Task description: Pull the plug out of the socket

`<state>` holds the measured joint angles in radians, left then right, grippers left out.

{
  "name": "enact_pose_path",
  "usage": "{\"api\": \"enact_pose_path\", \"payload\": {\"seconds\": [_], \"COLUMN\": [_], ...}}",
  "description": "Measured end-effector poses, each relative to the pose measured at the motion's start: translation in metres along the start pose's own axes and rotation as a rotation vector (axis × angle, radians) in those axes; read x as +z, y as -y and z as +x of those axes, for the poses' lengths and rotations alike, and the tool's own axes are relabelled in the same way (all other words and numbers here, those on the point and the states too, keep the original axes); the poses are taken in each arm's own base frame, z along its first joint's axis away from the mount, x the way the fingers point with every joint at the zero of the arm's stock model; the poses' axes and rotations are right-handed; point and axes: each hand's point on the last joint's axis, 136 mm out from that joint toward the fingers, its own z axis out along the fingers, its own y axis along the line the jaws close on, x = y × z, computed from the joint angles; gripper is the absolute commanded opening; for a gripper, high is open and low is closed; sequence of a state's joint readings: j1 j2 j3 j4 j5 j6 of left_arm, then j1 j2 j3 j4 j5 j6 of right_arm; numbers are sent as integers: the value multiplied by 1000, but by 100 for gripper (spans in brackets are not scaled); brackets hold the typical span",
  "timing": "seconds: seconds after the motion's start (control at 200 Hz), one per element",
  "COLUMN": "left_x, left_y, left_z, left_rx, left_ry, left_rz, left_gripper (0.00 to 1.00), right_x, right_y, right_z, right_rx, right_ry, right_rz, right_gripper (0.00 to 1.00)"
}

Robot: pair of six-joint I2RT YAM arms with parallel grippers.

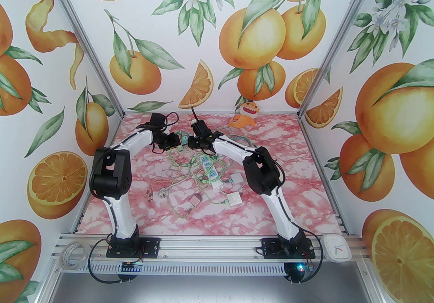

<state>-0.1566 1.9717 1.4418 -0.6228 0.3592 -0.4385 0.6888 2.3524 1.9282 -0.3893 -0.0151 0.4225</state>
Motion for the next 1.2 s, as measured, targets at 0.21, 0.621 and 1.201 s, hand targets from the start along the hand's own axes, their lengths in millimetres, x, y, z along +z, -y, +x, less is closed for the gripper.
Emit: {"api": "enact_pose_path", "payload": {"seconds": [0.21, 0.621, 1.201], "left_x": [0, 1, 0], "left_y": [1, 1, 2], "left_z": [1, 0, -1], "left_rx": [0, -2, -3], "left_ry": [-6, -11, -20], "left_rz": [5, 3, -3], "left_gripper": [33, 33, 34], "right_x": [-1, -7, -91], "right_y": [-9, -20, 12], "right_z": [3, -1, -59], "right_rx": [-116, -261, -42], "right_ry": [-28, -2, 145], "right_rz": [105, 214, 31], "right_gripper": [15, 15, 16]}}
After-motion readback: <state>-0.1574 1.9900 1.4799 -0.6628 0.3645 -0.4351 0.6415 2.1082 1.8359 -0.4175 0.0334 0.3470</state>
